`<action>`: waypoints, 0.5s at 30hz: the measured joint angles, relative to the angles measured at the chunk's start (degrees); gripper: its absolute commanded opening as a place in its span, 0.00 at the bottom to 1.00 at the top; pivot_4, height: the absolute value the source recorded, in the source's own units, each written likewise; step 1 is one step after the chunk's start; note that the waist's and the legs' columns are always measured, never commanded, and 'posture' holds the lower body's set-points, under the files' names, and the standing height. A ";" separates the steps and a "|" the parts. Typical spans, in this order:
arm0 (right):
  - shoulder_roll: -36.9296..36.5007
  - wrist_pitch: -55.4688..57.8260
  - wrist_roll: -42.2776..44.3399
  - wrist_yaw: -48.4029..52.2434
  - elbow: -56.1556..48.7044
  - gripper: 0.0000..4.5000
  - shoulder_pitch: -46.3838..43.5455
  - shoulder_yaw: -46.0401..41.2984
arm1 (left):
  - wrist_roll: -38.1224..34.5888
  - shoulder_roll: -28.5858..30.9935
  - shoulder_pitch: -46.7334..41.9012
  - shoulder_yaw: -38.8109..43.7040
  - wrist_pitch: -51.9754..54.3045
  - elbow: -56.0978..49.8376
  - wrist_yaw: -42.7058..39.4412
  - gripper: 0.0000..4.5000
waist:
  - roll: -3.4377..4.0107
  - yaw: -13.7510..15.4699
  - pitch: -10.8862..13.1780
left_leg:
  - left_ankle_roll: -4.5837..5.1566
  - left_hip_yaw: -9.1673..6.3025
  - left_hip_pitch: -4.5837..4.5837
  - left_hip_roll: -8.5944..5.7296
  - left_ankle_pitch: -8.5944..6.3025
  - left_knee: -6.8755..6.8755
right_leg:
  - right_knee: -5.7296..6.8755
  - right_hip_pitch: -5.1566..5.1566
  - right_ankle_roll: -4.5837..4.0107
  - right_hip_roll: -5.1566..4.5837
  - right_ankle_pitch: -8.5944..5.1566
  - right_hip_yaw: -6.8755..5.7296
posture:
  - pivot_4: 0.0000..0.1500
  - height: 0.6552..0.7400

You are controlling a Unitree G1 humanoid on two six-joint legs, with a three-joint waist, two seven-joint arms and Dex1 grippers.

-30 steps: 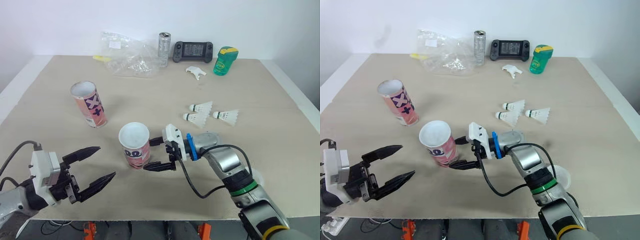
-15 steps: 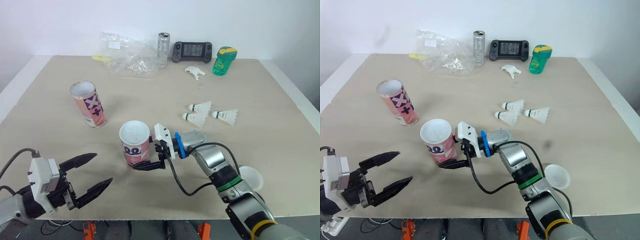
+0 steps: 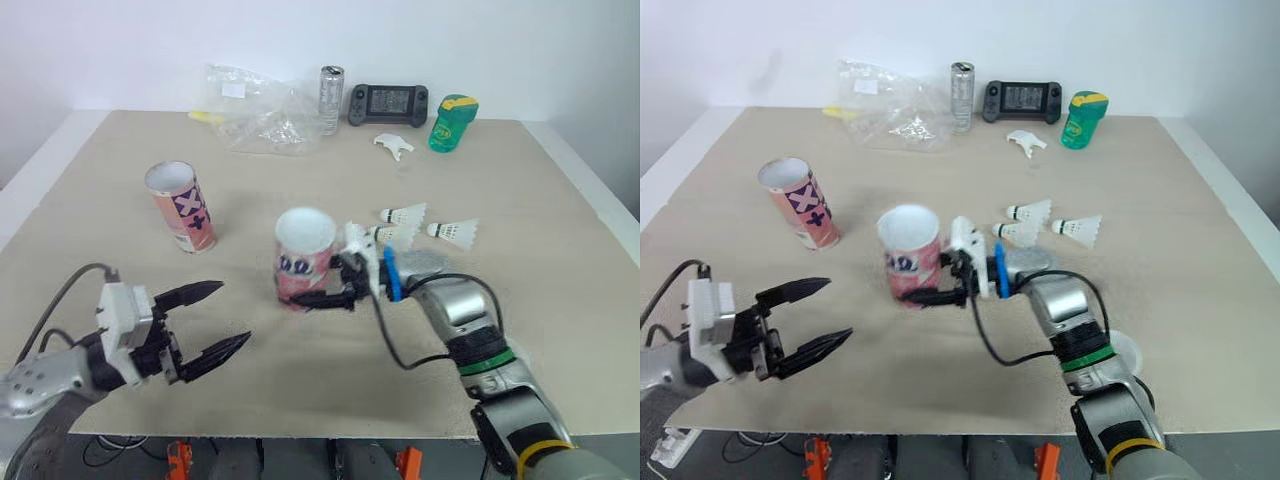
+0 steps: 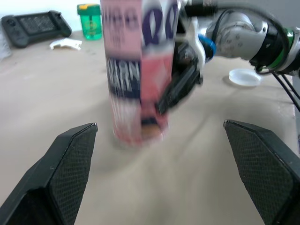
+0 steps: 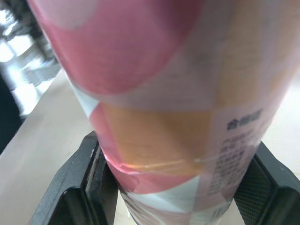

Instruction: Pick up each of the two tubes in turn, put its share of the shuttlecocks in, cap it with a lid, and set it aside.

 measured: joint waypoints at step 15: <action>-25.84 -5.31 -1.26 -34.55 38.75 0.73 -9.08 -34.24 | 7.21 -19.81 -38.20 -18.81 -0.97 31.04 -3.55 1.00 | 0.09 0.57 0.03 | 0.14 0.27 -0.14 -0.37 -0.08 0.01 | -0.14 -0.06 -0.07 -0.18 0.25 0.47 | 1.00 0.81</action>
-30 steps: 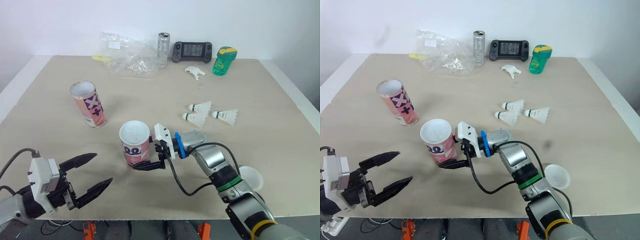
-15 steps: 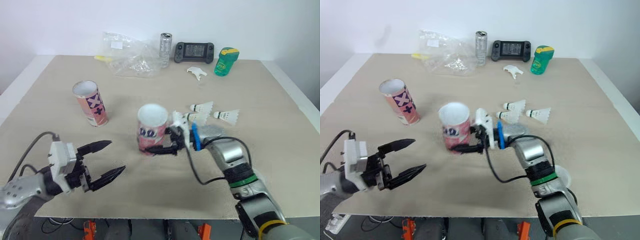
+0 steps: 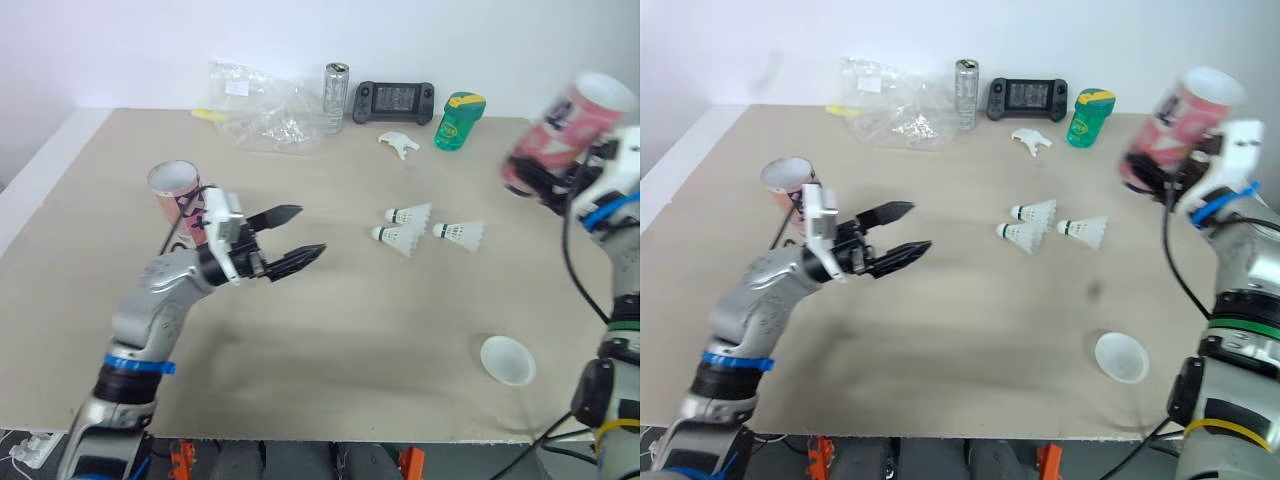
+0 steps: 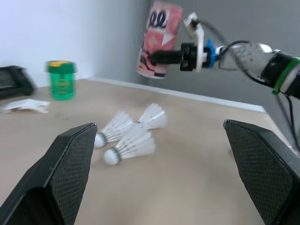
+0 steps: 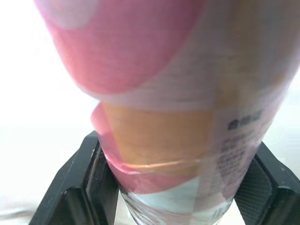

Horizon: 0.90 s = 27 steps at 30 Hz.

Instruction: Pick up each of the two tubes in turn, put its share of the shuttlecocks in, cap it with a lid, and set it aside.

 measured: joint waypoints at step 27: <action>2.29 -4.76 -2.31 -5.58 19.11 0.98 4.65 -1.13 | 4.12 -2.23 0.21 -2.42 -2.20 2.64 -3.77 1.00 | 0.13 -1.82 -0.02 | -0.02 0.37 0.17 -0.29 0.10 0.16 | 0.00 0.18 0.61 -0.31 0.21 0.45 | 1.00 0.81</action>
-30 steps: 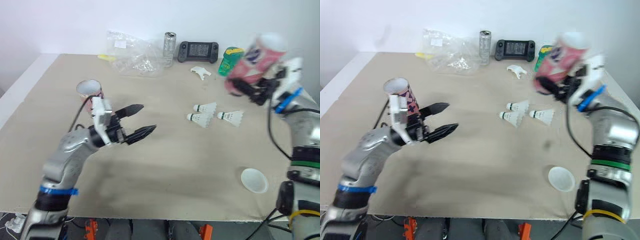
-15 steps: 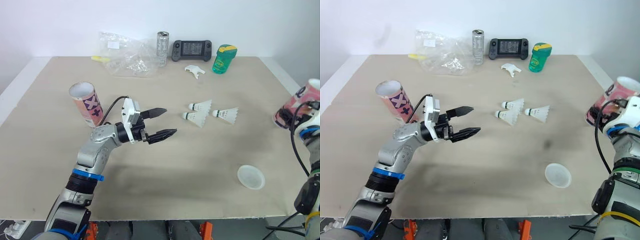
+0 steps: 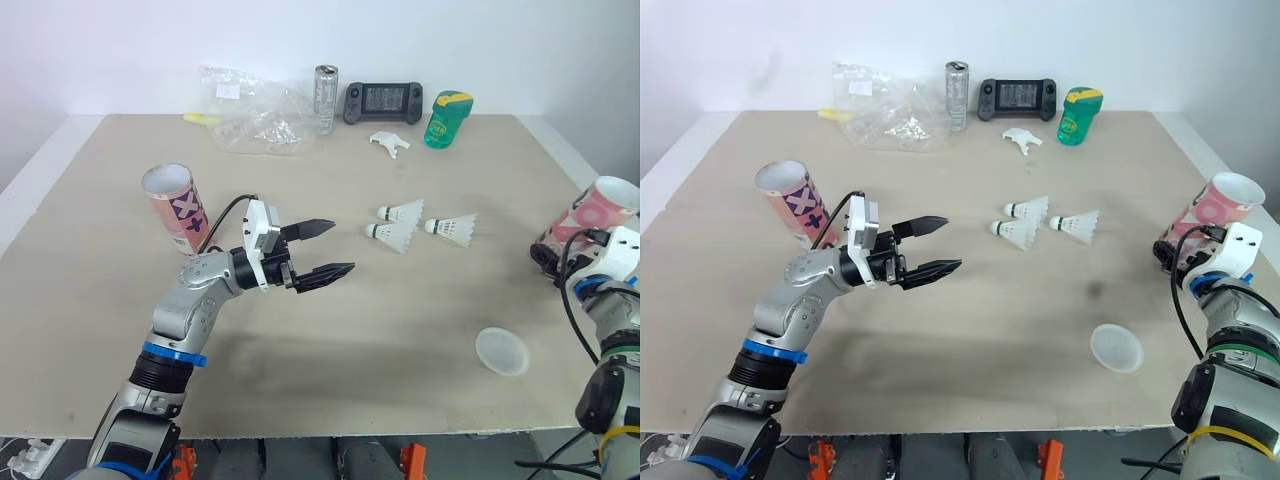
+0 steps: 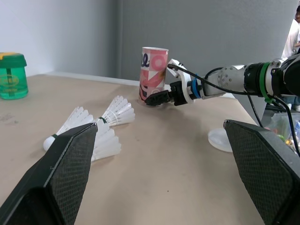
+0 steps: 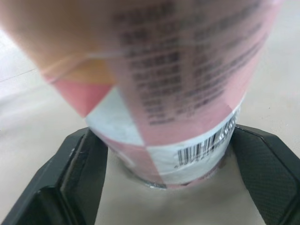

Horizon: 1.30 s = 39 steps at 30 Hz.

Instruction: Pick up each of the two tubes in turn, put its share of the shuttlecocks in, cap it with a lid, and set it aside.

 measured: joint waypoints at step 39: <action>10.78 18.56 14.67 25.39 -79.34 0.98 17.74 23.05 | 7.10 6.33 24.52 23.86 3.06 -5.21 34.21 1.00 | -0.20 1.19 0.02 | 0.37 -0.15 -0.18 -0.01 0.45 0.01 | -0.01 -0.18 0.39 -0.03 0.19 -0.18 | 1.00 0.81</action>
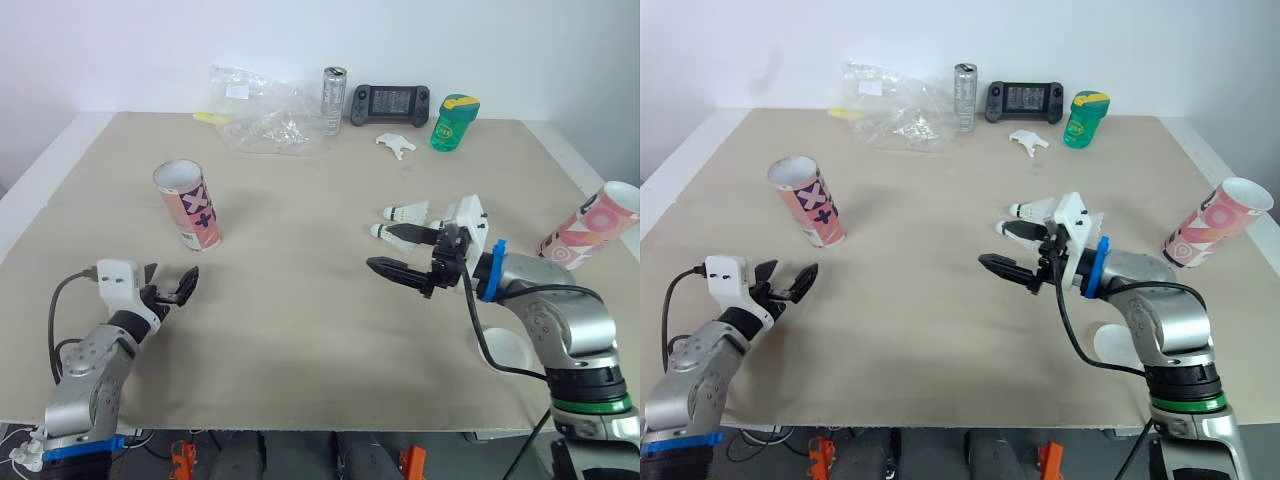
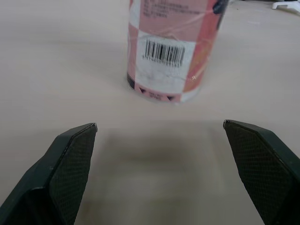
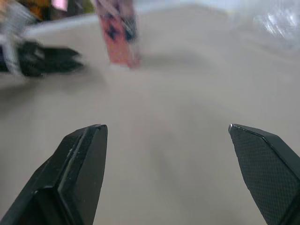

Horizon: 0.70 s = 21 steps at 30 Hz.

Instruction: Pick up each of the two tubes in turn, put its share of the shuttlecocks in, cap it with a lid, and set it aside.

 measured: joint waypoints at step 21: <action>1.42 4.12 5.57 -4.18 -11.45 0.98 -1.33 3.36 | 7.96 4.71 -30.83 -6.42 -16.83 46.78 -16.54 1.00 | -0.07 0.01 -0.03 | 0.00 -0.31 -0.20 -0.03 0.01 0.00 | -0.04 -0.03 -0.07 0.00 -0.02 -0.29 | 1.00 0.81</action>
